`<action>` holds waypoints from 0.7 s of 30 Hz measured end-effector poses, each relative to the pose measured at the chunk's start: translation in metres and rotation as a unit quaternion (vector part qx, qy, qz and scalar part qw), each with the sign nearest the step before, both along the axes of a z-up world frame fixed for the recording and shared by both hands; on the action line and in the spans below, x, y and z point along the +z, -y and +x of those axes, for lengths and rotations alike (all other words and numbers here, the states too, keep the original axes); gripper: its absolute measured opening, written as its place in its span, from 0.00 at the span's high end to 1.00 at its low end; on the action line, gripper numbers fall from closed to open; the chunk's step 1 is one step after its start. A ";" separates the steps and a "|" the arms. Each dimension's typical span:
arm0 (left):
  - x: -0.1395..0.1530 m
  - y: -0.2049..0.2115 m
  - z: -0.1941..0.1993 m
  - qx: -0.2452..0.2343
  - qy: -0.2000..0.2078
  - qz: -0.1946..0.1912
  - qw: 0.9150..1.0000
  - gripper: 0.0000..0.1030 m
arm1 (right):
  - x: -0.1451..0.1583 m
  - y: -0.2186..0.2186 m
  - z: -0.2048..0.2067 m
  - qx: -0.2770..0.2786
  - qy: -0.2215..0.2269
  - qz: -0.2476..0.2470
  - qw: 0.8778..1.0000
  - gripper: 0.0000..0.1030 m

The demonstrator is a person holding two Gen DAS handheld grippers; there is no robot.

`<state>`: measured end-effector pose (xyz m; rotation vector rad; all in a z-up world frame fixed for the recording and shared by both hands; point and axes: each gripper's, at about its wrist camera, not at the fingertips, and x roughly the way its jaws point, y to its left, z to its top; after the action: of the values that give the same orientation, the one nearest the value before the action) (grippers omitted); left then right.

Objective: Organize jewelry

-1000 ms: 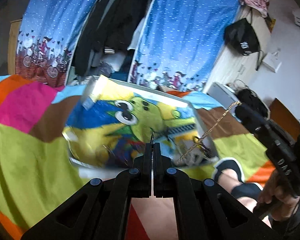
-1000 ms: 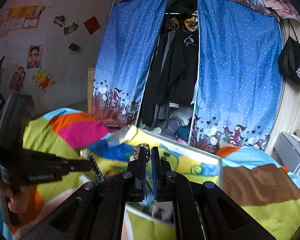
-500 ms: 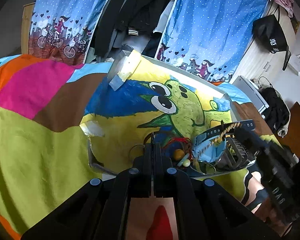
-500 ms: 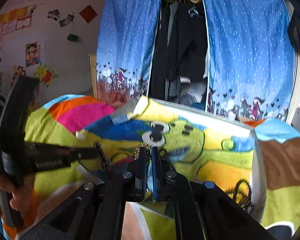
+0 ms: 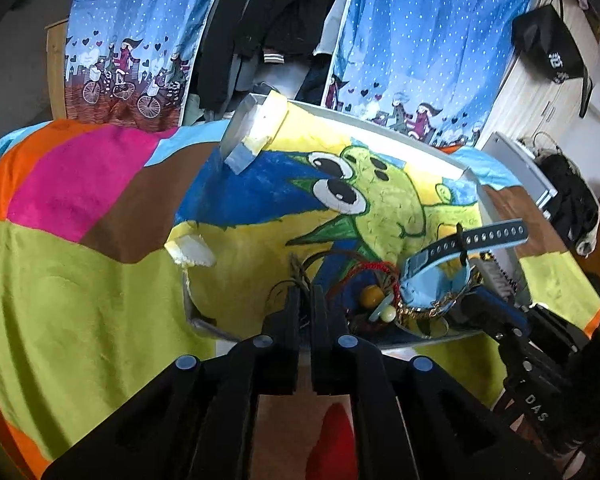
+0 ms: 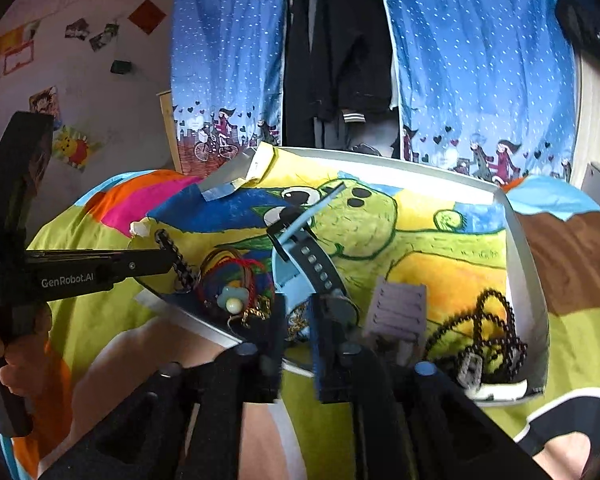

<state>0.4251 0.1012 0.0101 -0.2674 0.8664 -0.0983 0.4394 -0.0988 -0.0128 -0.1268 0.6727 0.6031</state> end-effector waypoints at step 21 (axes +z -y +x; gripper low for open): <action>0.042 0.020 -0.193 0.051 0.147 0.076 0.985 0.09 | 0.034 0.089 -0.156 -0.092 0.021 0.108 0.990 0.01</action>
<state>0.2316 0.0810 0.0517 -0.1475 0.5627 0.0238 0.2830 -0.1873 0.0215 0.1244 0.5674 0.4903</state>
